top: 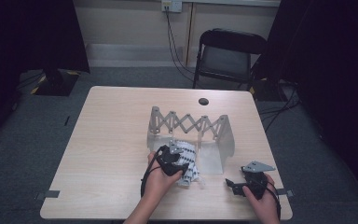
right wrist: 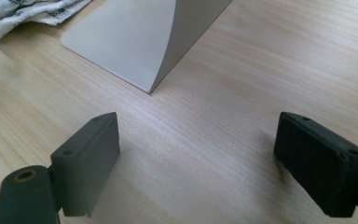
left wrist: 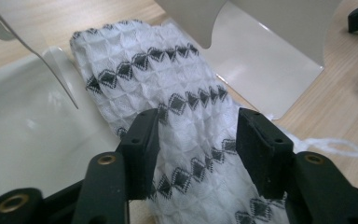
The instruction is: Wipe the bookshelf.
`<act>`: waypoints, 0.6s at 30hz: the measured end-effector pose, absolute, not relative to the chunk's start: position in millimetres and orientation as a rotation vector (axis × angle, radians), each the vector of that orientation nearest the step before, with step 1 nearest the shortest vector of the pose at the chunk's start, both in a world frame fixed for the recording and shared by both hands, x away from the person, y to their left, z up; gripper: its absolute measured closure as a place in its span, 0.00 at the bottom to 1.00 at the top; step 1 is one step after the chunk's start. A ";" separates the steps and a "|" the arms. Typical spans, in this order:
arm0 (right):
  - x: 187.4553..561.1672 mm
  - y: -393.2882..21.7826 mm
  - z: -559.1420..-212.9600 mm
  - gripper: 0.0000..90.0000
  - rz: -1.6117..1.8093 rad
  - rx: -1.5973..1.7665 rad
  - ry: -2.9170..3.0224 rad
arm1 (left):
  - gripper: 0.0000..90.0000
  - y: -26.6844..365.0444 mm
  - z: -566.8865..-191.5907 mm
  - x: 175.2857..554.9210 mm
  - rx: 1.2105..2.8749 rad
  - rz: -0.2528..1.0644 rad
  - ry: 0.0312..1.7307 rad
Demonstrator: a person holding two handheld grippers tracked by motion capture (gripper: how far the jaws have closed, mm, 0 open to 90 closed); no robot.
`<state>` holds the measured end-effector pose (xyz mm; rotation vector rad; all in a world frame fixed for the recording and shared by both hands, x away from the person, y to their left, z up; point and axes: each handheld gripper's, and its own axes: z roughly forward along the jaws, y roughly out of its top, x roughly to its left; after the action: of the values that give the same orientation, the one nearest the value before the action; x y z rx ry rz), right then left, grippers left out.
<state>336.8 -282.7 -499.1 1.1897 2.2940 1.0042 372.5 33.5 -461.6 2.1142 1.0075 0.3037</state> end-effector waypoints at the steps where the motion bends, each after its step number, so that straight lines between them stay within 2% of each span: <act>1: 336.8 -282.7 -499.1 0.15 1.004 1.190 2.294 | 0.53 33.5 -461.6 372.5 2.114 0.304 1.007; 6: 336.6 -282.6 -499.0 0.15 1.004 1.190 2.296 | 0.48 30.7 -459.8 366.0 2.135 0.305 0.968; 10: 336.6 -282.6 -499.1 0.15 1.004 1.190 2.296 | 0.47 27.2 -472.4 368.2 2.175 0.304 0.978; 14: 336.7 -282.6 -499.1 0.15 1.004 1.188 2.295 | 0.57 27.2 -479.0 367.1 2.224 0.323 0.960; 15: 336.7 -282.6 -499.1 0.15 1.004 1.188 2.295 | 0.57 27.6 -480.4 366.8 2.221 0.323 0.959; 17: 336.6 -282.6 -499.1 0.15 1.005 1.190 2.295 | 0.66 28.7 -480.7 367.0 2.221 0.324 0.965; 18: 336.6 -282.6 -499.1 0.15 1.005 1.190 2.295 | 0.66 28.8 -479.5 367.6 2.235 0.310 0.959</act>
<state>336.6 -282.6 -499.1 1.1898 2.2954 1.0045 367.6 28.8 -479.5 2.2346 0.9588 0.3105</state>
